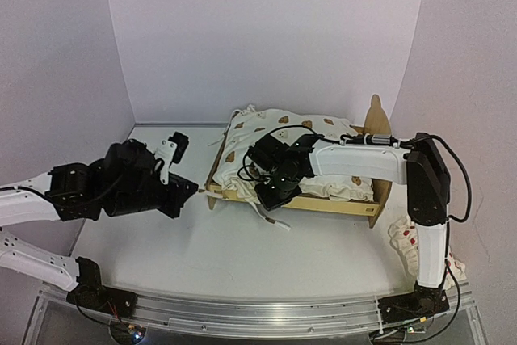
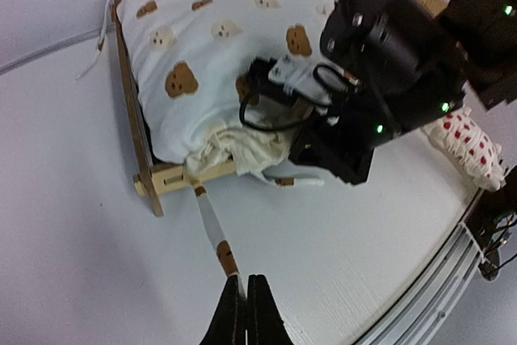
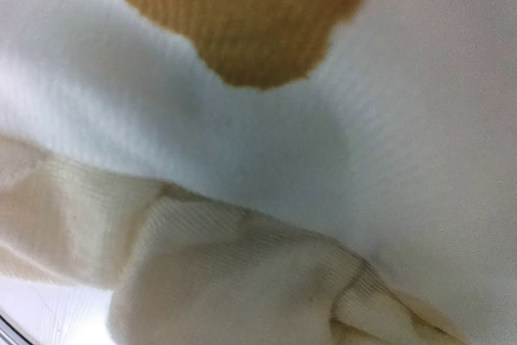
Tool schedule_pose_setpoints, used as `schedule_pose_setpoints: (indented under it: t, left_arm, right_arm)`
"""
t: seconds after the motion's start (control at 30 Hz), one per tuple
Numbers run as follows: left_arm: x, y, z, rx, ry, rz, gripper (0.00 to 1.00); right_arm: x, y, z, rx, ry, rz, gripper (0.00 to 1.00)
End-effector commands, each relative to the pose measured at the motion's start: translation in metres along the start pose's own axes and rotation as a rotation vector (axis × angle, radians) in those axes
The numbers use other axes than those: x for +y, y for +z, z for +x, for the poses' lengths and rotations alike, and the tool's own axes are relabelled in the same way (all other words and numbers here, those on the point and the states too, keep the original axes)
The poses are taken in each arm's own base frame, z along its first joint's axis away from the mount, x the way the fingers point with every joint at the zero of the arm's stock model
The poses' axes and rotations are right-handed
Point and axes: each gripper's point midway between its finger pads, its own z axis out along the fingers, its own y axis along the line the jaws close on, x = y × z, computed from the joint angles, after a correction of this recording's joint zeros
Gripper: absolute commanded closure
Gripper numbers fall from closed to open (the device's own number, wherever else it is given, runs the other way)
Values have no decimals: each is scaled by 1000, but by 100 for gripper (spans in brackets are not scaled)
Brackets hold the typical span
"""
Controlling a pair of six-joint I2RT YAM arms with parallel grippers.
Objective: Set up the pet bed
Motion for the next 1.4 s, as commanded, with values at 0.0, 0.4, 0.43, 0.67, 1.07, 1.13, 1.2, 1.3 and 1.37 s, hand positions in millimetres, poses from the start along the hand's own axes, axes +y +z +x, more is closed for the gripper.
schedule_pose_setpoints:
  t: [0.0,0.4,0.43,0.67,1.07,1.13,1.2,1.3,1.37]
  left_arm:
    - [-18,-46,-76,-183,24,70,100]
    - [-18,-21,-64,-140,66,22,96]
    - [-14,-13,-54,-112,66,3,92]
    - [17,56,36,115,4,-167,49]
    - [68,160,80,245,-202,-295,48]
    - [74,174,83,248,-230,-302,50]
    - [77,184,85,251,-245,-317,51]
    - [78,196,85,242,-259,-325,52]
    - [80,201,85,232,-263,-337,52]
  right_arm:
    - [-3,-19,-27,-87,39,-3,88]
    - [-2,-20,-18,-65,37,-25,83]
    - [0,-23,-17,-66,35,-38,82]
    - [2,-49,-1,-63,34,-108,75]
    - [-19,-75,38,-100,83,-108,67]
    - [-20,-77,44,-104,87,-115,66]
    - [-21,-78,47,-110,90,-120,66]
    - [-22,-80,51,-121,92,-133,66]
    - [-22,-79,55,-119,93,-141,66]
